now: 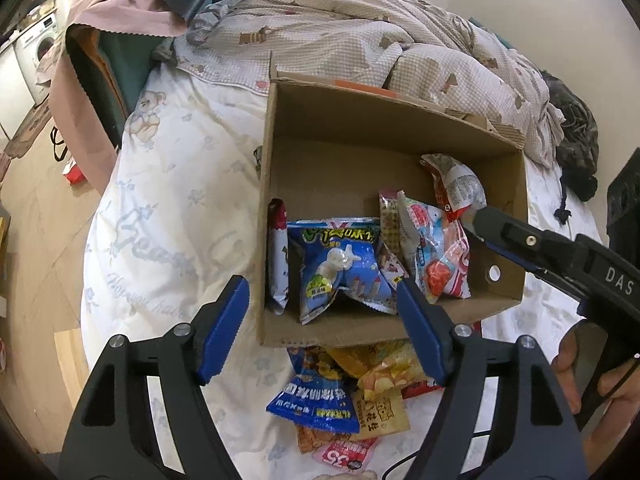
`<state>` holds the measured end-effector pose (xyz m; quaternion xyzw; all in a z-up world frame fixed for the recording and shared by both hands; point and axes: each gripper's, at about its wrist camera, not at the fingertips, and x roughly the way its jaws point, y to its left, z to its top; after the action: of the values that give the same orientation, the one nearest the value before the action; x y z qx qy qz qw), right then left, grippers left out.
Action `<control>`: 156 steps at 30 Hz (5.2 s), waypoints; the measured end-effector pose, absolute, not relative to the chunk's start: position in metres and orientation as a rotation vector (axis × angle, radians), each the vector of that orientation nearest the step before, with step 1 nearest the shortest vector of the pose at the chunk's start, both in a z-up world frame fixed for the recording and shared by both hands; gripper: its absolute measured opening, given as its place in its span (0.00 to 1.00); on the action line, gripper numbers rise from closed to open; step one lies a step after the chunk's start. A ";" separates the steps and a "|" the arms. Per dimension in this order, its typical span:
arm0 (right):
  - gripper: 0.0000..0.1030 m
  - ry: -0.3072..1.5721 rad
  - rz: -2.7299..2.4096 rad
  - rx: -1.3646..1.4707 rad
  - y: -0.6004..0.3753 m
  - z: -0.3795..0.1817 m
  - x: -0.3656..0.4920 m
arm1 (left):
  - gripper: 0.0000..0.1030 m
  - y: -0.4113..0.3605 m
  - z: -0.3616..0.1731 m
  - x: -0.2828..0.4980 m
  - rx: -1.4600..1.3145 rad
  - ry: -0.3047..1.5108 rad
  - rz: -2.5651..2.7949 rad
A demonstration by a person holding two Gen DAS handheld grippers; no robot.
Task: Organize snacks
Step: 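Withdraw both grippers and grasp the blue yellow-topped bag with the left gripper, then grasp the red cartoon-face candy bag with the right gripper while the left gripper holds the blue bag, then carry both held bags over the box and lower them in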
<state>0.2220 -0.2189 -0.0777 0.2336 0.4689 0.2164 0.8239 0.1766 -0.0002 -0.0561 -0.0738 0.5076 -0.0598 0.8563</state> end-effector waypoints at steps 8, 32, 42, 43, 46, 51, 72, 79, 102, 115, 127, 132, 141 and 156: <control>0.62 1.009 0.433 0.501 -0.237 -0.071 0.197 | 0.71 0.009 -0.066 0.155 -0.133 1.142 -0.133; 0.62 1.057 0.261 0.690 -0.320 -0.087 0.127 | 0.58 0.007 -0.172 0.168 -0.310 1.467 -0.129; 0.62 1.079 0.254 0.655 -0.313 -0.092 0.128 | 0.23 0.011 -0.162 0.155 -0.269 1.472 -0.158; 0.62 1.082 0.255 0.647 -0.311 -0.092 0.128 | 0.23 0.012 -0.158 0.150 -0.262 1.471 -0.147; 0.62 1.102 0.248 0.635 -0.308 -0.096 0.130 | 0.23 0.023 -0.139 0.132 -0.295 1.463 -0.123; 0.62 1.179 0.217 0.653 -0.305 -0.117 0.134 | 0.23 0.031 -0.101 0.104 -0.255 1.386 -0.142; 0.80 1.371 0.269 0.667 -0.252 -0.207 0.174 | 0.23 0.045 -0.070 0.099 -0.302 1.226 -0.129; 0.46 1.364 0.261 0.622 -0.255 -0.199 0.162 | 0.23 0.040 -0.072 0.101 -0.288 1.226 -0.127; 0.35 1.200 0.383 0.620 -0.267 -0.124 0.084 | 0.23 0.032 -0.075 0.100 -0.196 1.175 -0.075; 0.35 1.022 0.474 0.689 -0.253 -0.087 0.090 | 0.23 0.038 -0.068 0.095 -0.155 1.115 -0.034; 0.35 0.938 0.508 0.614 -0.251 -0.051 0.127 | 0.23 0.030 -0.016 0.127 -0.201 1.057 -0.122; 0.35 0.928 0.504 0.590 -0.250 -0.046 0.144 | 0.23 0.017 0.000 0.155 -0.152 1.015 -0.138; 0.35 0.937 0.442 0.641 -0.270 -0.054 0.181 | 0.23 -0.010 0.000 0.198 -0.076 0.978 -0.144; 0.35 1.026 0.432 0.597 -0.250 -0.079 0.248 | 0.23 -0.019 -0.044 0.246 -0.050 0.991 -0.094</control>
<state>0.2480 -0.2502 -0.0785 0.2789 0.4795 0.2021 0.8071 0.2456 -0.0193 -0.0442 -0.0238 0.4751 -0.0450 0.8785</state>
